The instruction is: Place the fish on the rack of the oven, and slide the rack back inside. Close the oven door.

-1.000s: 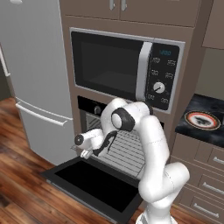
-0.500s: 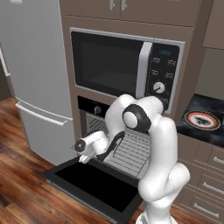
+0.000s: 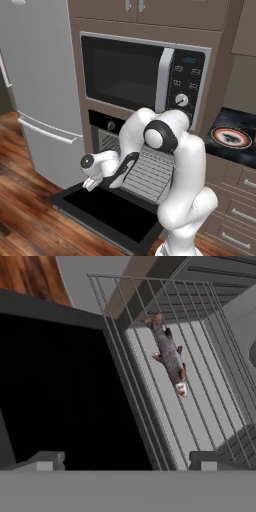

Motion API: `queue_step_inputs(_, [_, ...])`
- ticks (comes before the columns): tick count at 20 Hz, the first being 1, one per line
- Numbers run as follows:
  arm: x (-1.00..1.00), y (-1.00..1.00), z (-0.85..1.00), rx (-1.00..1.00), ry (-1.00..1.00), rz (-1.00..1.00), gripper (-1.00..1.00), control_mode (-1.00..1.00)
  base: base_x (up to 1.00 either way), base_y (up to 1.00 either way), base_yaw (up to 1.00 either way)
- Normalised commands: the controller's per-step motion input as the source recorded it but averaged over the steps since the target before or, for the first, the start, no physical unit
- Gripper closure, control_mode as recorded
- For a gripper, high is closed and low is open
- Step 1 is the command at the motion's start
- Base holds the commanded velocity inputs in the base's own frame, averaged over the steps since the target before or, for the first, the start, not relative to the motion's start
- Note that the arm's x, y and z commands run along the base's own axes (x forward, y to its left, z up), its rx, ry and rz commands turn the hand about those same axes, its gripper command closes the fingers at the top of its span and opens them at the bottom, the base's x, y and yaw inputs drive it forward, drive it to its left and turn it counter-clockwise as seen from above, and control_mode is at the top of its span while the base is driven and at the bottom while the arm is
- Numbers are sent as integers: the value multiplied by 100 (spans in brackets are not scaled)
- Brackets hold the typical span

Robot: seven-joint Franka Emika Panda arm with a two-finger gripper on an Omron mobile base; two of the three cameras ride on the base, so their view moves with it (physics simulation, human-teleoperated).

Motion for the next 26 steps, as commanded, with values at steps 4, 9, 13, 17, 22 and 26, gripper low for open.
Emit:
queue_step_inputs(4, [0, 34, -26, 0, 18, 0, -100, -100, 0, 0, 0])
queue_step_inputs(9, [0, 0, -39, 0, 15, 0, -100, -100, 0, 0, 0])
queue_step_inputs(13, [14, 0, -61, -2, 14, 0, -100, -100, 0, 0, 0])
queue_step_inputs(17, [26, 0, -64, -4, 12, 0, -100, -100, 0, 0, 0])
queue_step_inputs(22, [36, 0, -54, -5, 11, 1, -100, -100, 0, 0, 0])
queue_step_inputs(26, [31, 0, -48, -6, 8, 1, -100, -100, 0, 0, 0])
